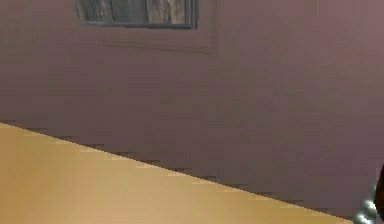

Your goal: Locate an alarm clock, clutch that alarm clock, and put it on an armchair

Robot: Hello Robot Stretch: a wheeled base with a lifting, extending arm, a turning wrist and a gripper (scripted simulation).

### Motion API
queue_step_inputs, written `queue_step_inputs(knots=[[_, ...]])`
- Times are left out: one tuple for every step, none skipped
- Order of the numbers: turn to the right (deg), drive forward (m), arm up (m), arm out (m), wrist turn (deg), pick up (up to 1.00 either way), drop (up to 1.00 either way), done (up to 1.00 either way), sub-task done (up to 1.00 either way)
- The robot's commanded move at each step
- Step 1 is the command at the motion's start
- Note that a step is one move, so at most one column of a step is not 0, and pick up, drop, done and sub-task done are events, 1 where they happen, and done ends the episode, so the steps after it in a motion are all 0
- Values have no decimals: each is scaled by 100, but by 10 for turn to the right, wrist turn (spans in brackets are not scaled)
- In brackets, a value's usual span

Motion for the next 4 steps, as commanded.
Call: queue_step_inputs(knots=[[0,0,0,0,450,0,0,0,0],[0,0,0,0,360,0,0,0,0],[0,0,-46,0,0,0,0,0,0],[0,0,-50,0,0,0,0,0,0]])
